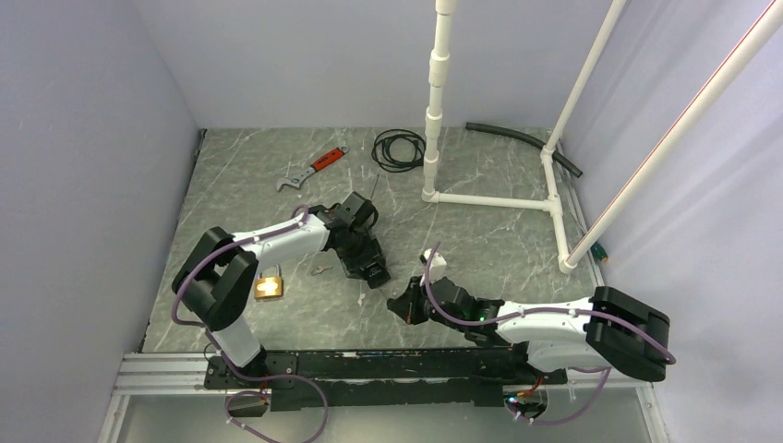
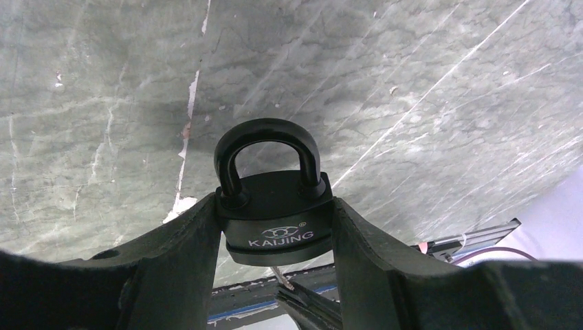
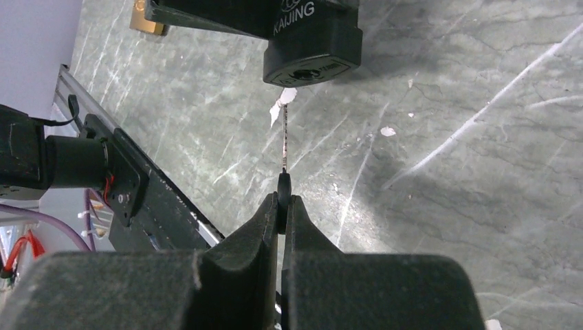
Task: Unlock with the key
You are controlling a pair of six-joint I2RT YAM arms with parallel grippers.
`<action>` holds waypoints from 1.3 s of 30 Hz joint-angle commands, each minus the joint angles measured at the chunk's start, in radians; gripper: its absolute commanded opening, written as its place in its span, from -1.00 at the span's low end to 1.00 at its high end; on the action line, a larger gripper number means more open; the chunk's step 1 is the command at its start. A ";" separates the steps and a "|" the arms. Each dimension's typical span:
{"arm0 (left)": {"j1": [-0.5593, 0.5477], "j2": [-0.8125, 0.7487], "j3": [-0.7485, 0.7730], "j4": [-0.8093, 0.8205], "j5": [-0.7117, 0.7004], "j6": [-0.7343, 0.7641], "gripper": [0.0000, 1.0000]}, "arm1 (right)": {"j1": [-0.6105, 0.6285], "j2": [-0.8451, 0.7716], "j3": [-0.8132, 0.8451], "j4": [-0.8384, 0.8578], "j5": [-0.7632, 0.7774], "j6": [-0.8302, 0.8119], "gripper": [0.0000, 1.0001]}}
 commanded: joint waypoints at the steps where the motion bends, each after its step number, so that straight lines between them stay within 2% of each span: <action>1: 0.000 -0.061 0.005 0.052 0.039 -0.020 -1.00 | -0.012 -0.033 -0.018 0.049 0.008 0.017 -1.00; 26: 0.001 -0.081 -0.035 0.112 0.063 -0.035 -1.00 | -0.075 0.036 -0.022 0.146 -0.074 0.049 -1.00; 39: -0.001 -0.076 -0.058 0.161 0.090 -0.046 -1.00 | -0.096 0.028 -0.022 0.129 -0.045 0.066 -1.00</action>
